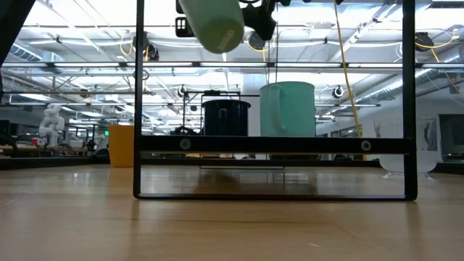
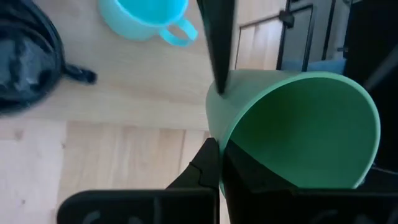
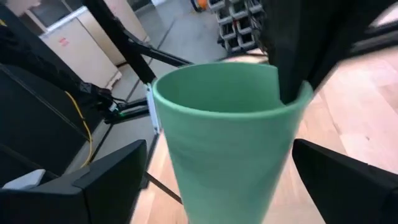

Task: Stack small to large cups/mugs on shelf
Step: Put the green cup on the shelf

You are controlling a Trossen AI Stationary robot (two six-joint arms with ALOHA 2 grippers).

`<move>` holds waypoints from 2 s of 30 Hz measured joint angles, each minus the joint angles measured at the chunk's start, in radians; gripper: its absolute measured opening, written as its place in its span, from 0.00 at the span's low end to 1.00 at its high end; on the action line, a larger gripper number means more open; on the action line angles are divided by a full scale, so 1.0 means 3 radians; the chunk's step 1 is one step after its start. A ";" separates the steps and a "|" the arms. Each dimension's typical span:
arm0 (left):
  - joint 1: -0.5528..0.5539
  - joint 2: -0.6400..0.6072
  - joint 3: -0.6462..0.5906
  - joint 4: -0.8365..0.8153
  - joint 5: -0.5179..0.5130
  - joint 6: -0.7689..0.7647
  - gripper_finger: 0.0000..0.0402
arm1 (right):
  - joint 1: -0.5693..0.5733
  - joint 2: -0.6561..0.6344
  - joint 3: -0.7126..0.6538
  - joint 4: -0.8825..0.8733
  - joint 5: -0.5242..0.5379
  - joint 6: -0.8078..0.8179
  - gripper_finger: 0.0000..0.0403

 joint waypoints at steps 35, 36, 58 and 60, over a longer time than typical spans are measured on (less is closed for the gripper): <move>-0.0041 0.0000 0.0000 0.0155 0.0107 -0.0174 0.00 | 0.0069 0.0197 -0.0003 0.0471 -0.0142 0.0089 0.80; -0.0041 0.0000 0.0000 0.0156 0.0077 -0.0176 0.01 | 0.0067 0.0197 -0.0003 0.0471 -0.0141 0.0085 0.80; 0.0022 -0.0215 -0.0001 0.0260 -0.0217 -0.0318 0.08 | 0.0062 0.0188 0.0008 0.0561 -0.0098 0.0043 0.80; 0.0037 -0.0257 -0.0001 0.0264 -0.0229 -0.0354 0.08 | 0.0062 0.0187 0.0008 0.0550 -0.0118 0.0052 0.80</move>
